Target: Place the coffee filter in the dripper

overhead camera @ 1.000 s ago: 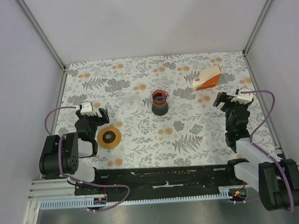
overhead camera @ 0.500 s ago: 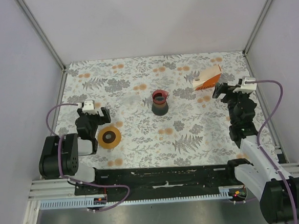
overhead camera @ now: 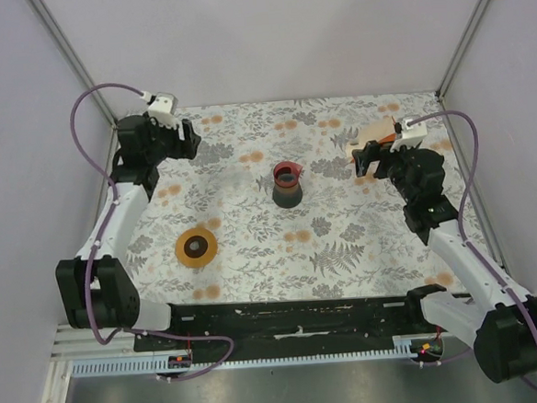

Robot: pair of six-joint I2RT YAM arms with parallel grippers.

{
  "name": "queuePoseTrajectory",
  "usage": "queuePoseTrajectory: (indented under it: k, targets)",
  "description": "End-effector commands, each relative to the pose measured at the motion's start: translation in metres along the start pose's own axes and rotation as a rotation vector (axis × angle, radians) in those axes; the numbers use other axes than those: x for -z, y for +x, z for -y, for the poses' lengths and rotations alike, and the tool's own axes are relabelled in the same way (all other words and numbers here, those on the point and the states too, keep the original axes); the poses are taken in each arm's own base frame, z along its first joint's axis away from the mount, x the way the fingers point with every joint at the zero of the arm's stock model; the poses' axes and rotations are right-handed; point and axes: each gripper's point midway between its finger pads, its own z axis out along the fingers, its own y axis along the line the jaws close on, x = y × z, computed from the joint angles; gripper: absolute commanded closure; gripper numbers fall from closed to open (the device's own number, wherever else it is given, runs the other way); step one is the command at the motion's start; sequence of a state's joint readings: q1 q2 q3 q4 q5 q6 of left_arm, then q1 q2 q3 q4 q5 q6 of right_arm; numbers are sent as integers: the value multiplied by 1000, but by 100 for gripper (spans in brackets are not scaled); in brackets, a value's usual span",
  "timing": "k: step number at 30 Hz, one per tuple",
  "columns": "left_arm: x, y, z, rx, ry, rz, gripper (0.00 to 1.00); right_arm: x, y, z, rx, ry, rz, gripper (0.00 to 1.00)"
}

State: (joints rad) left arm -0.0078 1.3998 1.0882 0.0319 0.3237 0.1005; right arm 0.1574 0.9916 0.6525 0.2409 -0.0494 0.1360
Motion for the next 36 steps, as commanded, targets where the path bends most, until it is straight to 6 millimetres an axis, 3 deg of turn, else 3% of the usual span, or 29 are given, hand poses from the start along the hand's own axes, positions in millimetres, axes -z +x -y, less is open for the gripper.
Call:
queuePoseTrajectory:
  k: [1, 6, 12, 18, 25, 32, 36]
  targets:
    - [6, 60, 63, -39, 193, -348, 23, -4, -19, -24, 53, -69, -28, 2]
    - [-2, 64, 93, -124, 238, -392, 23, -14, -20, -53, 97, -153, -115, 2]
    - [-36, 86, 78, -144, 159, -483, 28, -21, -4, -77, 114, -238, -262, 2]
    - [-63, 111, 83, -134, 181, -561, 34, -20, 10, -81, 135, -247, -297, 2]
    - [-69, 148, 84, -115, 197, -668, 57, -19, 8, -84, 144, -253, -298, 2]
    - [-64, 153, 92, -88, 237, -685, 88, -19, 8, -94, 145, -285, -315, 2]
    - [-62, 153, 93, -86, 247, -685, 89, -17, 10, -95, 148, -284, -322, 2]
